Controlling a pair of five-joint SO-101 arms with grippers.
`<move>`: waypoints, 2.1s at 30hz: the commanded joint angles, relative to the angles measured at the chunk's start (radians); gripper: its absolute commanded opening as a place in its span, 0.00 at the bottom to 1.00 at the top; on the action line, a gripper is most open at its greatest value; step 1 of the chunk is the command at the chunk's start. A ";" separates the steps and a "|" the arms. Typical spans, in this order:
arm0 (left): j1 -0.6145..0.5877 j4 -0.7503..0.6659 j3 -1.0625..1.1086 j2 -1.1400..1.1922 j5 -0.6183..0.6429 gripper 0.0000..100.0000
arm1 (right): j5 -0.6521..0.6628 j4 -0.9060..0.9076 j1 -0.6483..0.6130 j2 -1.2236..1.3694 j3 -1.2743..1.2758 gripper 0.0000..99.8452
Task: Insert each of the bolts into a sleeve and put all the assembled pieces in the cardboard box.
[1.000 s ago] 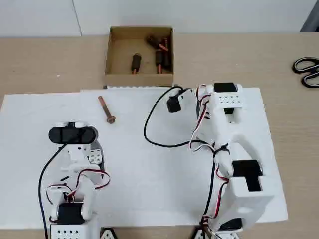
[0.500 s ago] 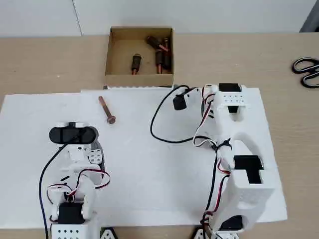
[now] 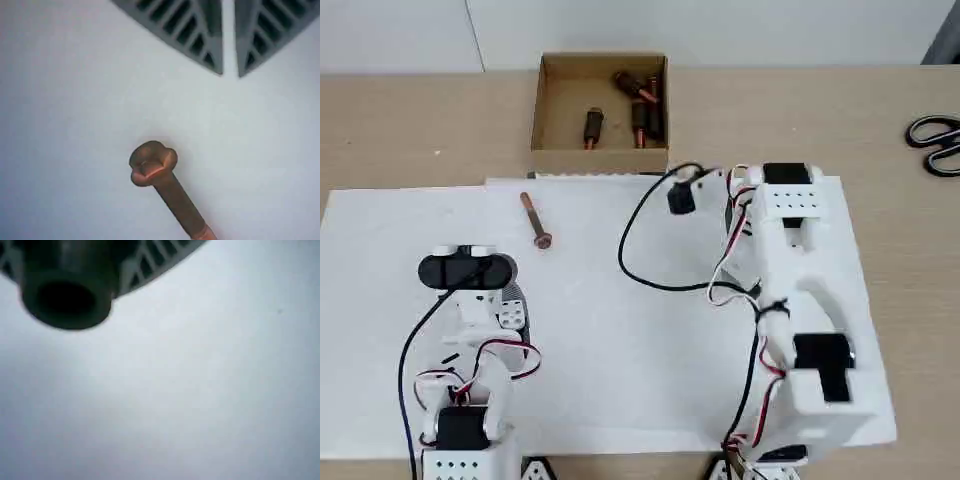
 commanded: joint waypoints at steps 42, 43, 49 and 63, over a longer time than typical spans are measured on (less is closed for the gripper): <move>0.012 0.522 -1.682 1.706 0.180 0.01 | -0.212 0.107 0.291 -0.984 0.497 0.00; 0.015 0.545 -1.725 1.757 0.203 0.01 | -0.213 0.104 0.295 -0.990 0.502 0.00; 0.034 0.647 -1.968 2.079 0.324 0.01 | -0.215 0.102 0.412 -1.006 0.502 0.00; 0.038 0.864 -2.575 2.553 0.359 0.02 | -0.212 0.104 0.596 -1.007 0.502 0.00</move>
